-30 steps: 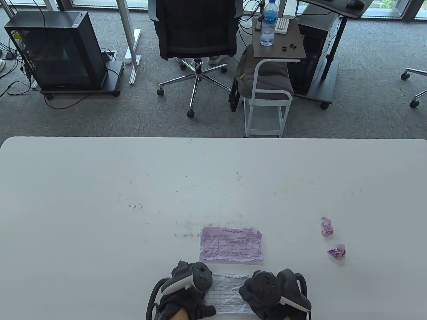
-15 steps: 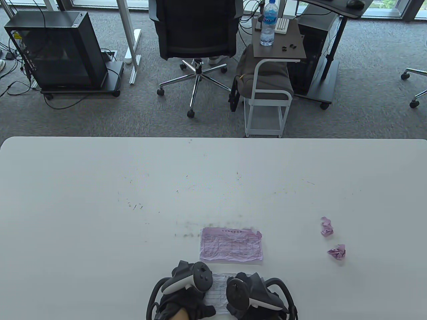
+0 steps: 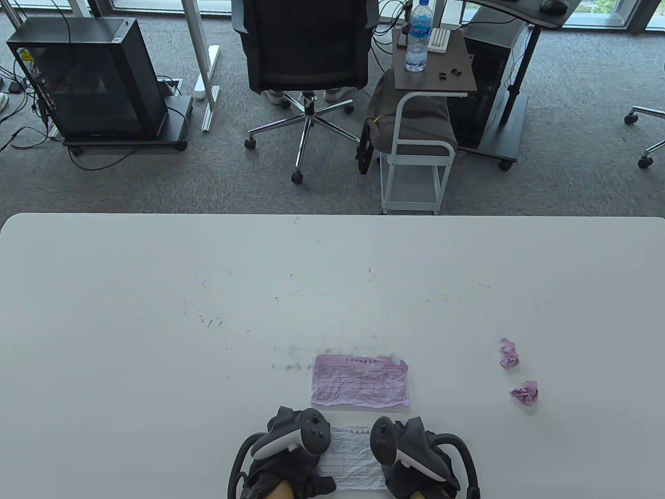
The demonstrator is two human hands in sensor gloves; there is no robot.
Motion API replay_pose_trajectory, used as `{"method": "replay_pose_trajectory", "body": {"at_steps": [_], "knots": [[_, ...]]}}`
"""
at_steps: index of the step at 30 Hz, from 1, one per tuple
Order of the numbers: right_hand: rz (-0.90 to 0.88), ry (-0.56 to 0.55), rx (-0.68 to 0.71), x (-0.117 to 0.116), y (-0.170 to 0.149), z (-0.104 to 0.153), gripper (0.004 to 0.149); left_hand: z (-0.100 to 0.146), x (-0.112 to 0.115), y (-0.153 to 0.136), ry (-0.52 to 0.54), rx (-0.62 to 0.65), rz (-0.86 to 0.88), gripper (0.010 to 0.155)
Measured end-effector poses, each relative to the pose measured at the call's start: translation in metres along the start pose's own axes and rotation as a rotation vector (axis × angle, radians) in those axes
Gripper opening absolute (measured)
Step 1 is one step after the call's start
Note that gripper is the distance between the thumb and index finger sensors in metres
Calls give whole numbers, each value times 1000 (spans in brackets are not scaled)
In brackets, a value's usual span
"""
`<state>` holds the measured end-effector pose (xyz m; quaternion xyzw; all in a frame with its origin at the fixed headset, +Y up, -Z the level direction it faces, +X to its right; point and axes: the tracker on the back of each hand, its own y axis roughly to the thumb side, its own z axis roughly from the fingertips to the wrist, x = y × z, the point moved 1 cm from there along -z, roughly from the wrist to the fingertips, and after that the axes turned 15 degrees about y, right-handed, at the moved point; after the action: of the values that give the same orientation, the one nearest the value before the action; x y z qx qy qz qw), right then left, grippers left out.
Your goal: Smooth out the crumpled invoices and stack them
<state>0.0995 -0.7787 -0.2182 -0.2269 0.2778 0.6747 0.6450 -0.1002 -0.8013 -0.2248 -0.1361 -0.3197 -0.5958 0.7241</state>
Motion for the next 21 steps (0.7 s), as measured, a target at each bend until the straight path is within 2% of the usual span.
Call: {"method": "replay_pose_trajectory", "body": {"at_steps": [7, 9, 11, 12, 13, 15, 18, 21], "knots": [[-91, 20, -20, 3, -20, 0, 59, 0, 0, -1, 2, 2, 6, 89], [-130, -20, -6, 6, -27, 2, 59, 0, 0, -1, 3, 3, 9, 89], [-178, -159, 45, 14, -32, 9, 58, 0, 0, -1, 2, 3, 11, 89], [-187, -192, 61, 16, -32, 11, 58, 0, 0, -1, 1, 3, 11, 89], [-192, -258, 136, 21, -28, 17, 58, 0, 0, -1, 1, 3, 12, 89], [-154, -293, 285, 24, -16, 22, 57, 0, 0, -2, 1, 4, 12, 89], [-61, -202, 523, 18, 13, 25, 52, 0, 0, -2, 2, 5, 15, 89], [62, -62, 633, 6, 37, 23, 51, 0, 0, -2, 2, 6, 15, 89]]}}
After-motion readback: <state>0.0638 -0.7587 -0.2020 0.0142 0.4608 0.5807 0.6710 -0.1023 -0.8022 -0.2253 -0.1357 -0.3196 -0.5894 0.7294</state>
